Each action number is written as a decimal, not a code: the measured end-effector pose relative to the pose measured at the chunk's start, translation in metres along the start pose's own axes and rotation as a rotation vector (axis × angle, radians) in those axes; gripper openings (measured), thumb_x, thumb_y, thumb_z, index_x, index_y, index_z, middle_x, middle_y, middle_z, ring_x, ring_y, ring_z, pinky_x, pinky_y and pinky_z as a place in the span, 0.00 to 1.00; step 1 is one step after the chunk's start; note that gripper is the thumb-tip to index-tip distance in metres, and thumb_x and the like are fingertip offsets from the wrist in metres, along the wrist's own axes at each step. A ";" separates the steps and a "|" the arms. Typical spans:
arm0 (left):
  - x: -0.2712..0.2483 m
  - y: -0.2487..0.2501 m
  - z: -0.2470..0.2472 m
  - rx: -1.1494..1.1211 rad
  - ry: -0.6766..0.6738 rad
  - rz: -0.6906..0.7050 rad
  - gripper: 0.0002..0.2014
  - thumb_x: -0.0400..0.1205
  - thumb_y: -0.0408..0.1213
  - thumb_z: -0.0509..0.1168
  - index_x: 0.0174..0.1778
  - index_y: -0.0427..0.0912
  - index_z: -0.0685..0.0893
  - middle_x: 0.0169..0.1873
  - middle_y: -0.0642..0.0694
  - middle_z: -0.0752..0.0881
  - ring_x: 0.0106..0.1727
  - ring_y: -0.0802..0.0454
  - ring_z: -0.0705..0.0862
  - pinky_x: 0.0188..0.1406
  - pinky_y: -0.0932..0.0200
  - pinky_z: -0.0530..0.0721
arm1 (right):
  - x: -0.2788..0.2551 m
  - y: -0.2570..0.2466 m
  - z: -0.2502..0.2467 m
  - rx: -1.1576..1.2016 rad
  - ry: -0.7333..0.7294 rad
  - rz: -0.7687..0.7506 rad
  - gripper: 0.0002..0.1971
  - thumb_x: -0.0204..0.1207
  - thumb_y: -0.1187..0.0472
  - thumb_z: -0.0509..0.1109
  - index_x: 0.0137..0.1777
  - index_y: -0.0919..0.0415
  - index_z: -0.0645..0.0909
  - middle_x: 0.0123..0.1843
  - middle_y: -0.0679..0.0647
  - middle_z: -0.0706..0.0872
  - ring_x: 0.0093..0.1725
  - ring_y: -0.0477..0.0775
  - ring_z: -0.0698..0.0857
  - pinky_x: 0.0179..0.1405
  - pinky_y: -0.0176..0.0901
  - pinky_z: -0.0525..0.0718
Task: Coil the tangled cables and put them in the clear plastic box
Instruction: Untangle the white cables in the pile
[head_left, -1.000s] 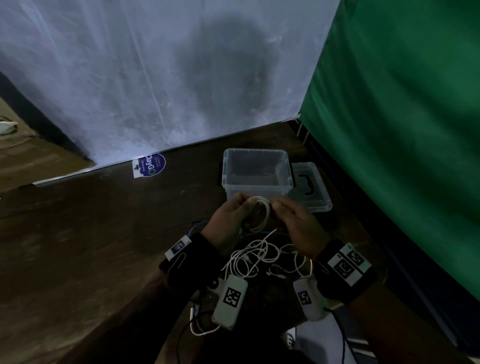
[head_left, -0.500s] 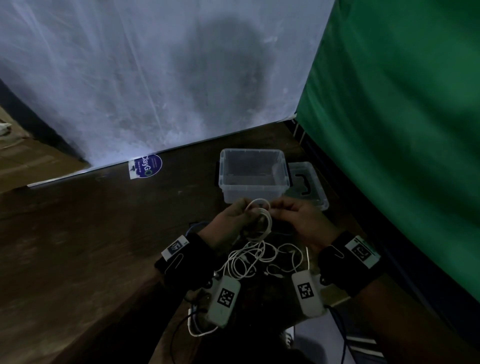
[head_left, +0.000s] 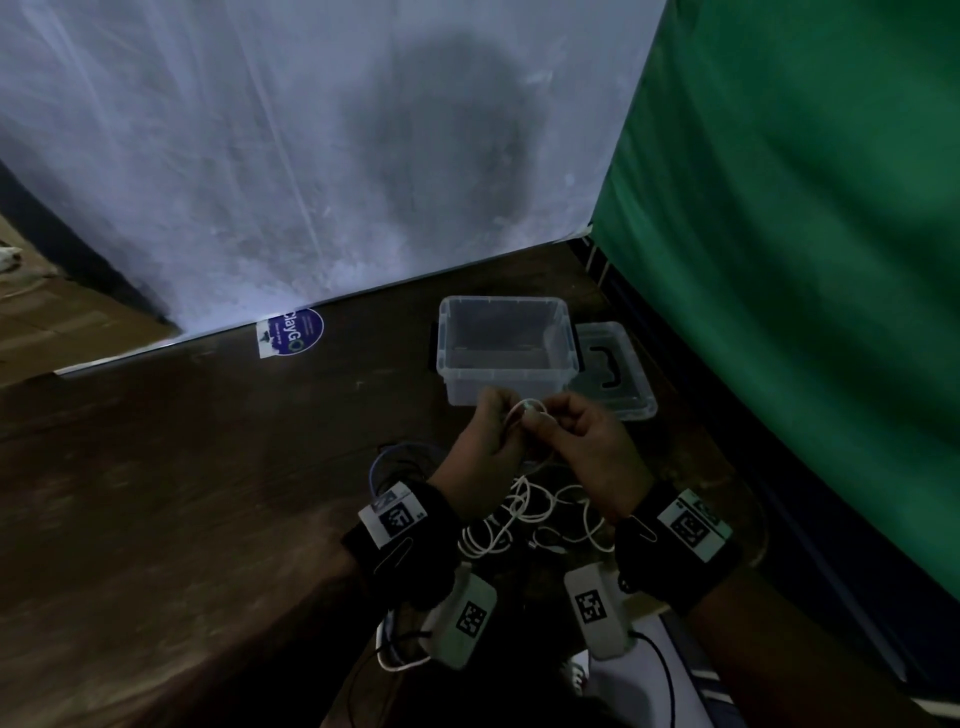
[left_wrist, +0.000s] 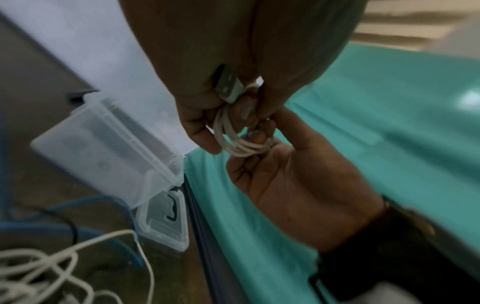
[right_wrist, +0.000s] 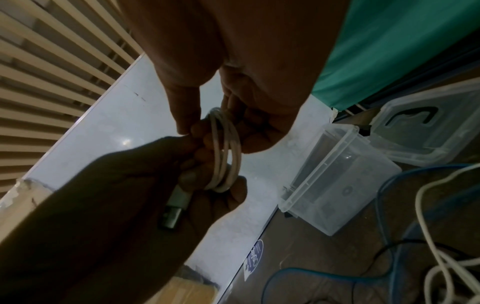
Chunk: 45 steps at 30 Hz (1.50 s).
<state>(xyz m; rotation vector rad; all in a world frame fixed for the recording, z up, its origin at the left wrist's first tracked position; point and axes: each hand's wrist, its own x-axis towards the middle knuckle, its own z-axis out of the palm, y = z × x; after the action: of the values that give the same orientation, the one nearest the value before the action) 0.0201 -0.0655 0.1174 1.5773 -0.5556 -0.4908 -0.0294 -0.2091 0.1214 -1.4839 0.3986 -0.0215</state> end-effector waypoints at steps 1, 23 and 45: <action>-0.001 0.000 0.002 0.009 0.001 0.019 0.07 0.85 0.41 0.59 0.51 0.42 0.69 0.46 0.29 0.79 0.44 0.38 0.81 0.45 0.30 0.84 | 0.001 -0.001 0.000 -0.008 0.005 0.001 0.16 0.76 0.59 0.75 0.58 0.69 0.82 0.50 0.64 0.91 0.51 0.64 0.91 0.52 0.58 0.90; 0.003 -0.008 0.010 -0.460 0.125 -0.179 0.04 0.87 0.32 0.56 0.46 0.38 0.71 0.35 0.44 0.79 0.32 0.54 0.81 0.32 0.59 0.81 | 0.005 -0.011 -0.010 -0.213 0.022 -0.175 0.07 0.75 0.56 0.76 0.44 0.59 0.84 0.41 0.53 0.90 0.42 0.52 0.90 0.41 0.42 0.88; 0.005 -0.024 0.017 -0.166 -0.056 -0.091 0.12 0.87 0.42 0.57 0.55 0.38 0.79 0.33 0.52 0.80 0.32 0.59 0.77 0.35 0.60 0.77 | 0.015 -0.021 -0.009 -0.023 0.119 -0.041 0.03 0.82 0.67 0.67 0.49 0.60 0.82 0.42 0.55 0.87 0.40 0.50 0.85 0.41 0.43 0.86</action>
<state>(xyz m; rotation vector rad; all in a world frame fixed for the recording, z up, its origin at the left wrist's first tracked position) 0.0156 -0.0808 0.0919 1.4376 -0.4741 -0.6353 -0.0134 -0.2238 0.1379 -1.5180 0.4659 -0.1382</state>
